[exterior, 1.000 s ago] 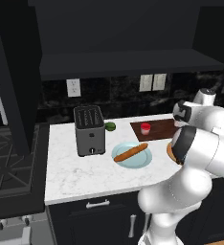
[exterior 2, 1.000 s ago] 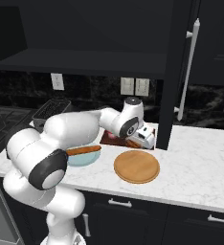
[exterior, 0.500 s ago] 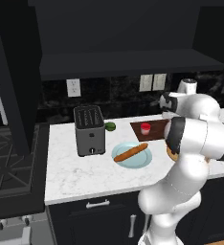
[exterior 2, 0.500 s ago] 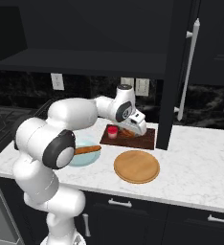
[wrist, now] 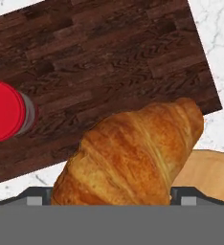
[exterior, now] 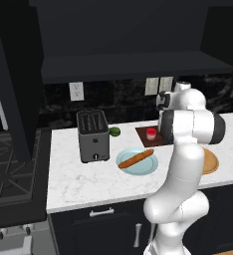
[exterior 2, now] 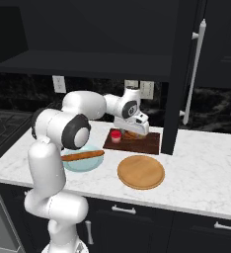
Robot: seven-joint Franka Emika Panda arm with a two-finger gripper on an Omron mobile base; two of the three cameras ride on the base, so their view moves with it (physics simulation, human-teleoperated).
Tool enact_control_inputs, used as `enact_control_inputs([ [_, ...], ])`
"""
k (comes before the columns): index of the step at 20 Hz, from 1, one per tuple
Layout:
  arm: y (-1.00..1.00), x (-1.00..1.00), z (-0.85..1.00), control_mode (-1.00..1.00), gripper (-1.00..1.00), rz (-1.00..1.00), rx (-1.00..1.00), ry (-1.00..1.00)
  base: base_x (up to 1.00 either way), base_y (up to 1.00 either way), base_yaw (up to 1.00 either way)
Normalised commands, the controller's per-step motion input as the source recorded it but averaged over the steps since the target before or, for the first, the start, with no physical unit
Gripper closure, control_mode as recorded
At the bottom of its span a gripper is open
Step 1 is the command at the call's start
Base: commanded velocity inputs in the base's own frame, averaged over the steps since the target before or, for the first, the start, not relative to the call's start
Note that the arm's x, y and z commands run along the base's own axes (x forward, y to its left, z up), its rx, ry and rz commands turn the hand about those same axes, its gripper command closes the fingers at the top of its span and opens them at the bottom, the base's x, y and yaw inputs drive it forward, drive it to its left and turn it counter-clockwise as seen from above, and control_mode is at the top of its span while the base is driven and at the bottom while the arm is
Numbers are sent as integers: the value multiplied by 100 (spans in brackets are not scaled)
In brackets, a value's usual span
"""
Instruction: From the different types of pastries on the counter, select a croissant and place it on the cutting board. Then retrieve a jar of jam from the cabinet and place it alongside the croissant on the cutting board.
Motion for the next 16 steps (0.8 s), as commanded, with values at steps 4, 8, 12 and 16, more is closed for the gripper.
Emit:
enact_control_inputs([
  [4, -20, 5, -2, -100, 100, 3, 27, 0, 0, 0, 0],
  [8, -10, 12, -1, -100, 100, 0, 20, -4, 0, 0, 0],
  [12, 21, -2, -36, -100, 100, -2, -1, -3, 0, 0, 0],
  [16, 21, 0, -65, -100, 100, -4, -9, -10, 0, 0, 0],
])
